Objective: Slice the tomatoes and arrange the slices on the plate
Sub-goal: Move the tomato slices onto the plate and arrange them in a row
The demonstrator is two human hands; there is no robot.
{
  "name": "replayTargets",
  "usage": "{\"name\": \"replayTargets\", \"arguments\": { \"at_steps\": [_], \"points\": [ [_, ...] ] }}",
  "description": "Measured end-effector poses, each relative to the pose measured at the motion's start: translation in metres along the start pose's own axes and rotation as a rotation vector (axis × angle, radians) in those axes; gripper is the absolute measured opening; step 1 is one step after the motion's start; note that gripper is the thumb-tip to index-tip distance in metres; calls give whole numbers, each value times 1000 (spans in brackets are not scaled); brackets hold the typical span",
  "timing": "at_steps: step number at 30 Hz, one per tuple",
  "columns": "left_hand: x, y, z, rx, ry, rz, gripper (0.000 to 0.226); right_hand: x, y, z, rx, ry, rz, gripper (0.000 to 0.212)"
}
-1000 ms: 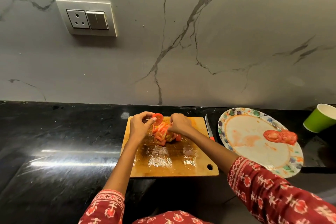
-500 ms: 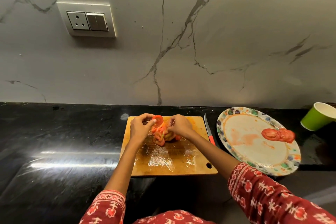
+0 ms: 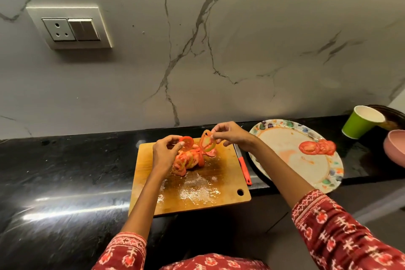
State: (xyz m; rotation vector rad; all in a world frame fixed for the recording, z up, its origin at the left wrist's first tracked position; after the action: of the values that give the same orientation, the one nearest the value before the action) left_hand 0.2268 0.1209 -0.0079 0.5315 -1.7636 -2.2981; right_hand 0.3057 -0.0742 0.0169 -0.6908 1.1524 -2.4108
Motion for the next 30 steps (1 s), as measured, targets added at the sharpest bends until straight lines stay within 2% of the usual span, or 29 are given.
{"name": "replayTargets", "arguments": {
  "at_steps": [2, 6, 9, 13, 16, 24, 30],
  "points": [
    [-2, 1, -12, 2, -27, 7, 19, 5, 8, 0, -37, 40, -11, 9],
    [-2, 0, -36, 10, -59, 28, 19, 14, 28, 14, 43, 193, -11, 3],
    [-2, 1, -63, -1, -108, 39, 19, 29, 51, 38, 56, 259, -49, 9],
    [3, 10, -99, 12, -185, 46, 19, 51, 79, 64, 199, 313, -92, 6],
    [2, 17, -147, 41, -266, 33, 17, 72, 112, 97, 319, 347, -160, 11],
    [0, 33, -257, 38, -435, 16, 17, 126, 202, 202, 337, 586, -392, 5],
    [-4, 40, -306, 28, -496, 24, 15, 112, 224, 222, 292, 514, -427, 4]
  ]
}}
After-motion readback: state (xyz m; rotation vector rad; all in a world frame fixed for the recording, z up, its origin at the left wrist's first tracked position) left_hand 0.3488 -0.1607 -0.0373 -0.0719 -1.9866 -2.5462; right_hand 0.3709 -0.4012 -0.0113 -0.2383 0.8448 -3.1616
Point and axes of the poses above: each hand's wrist, its own x-axis away from the middle knuckle, its own z-axis out of the back of the hand, y = z × x, the point moved 7 cm from there along -x, towards the middle knuckle, and after that the axes turned 11 degrees about x, right-handed, at the moved point
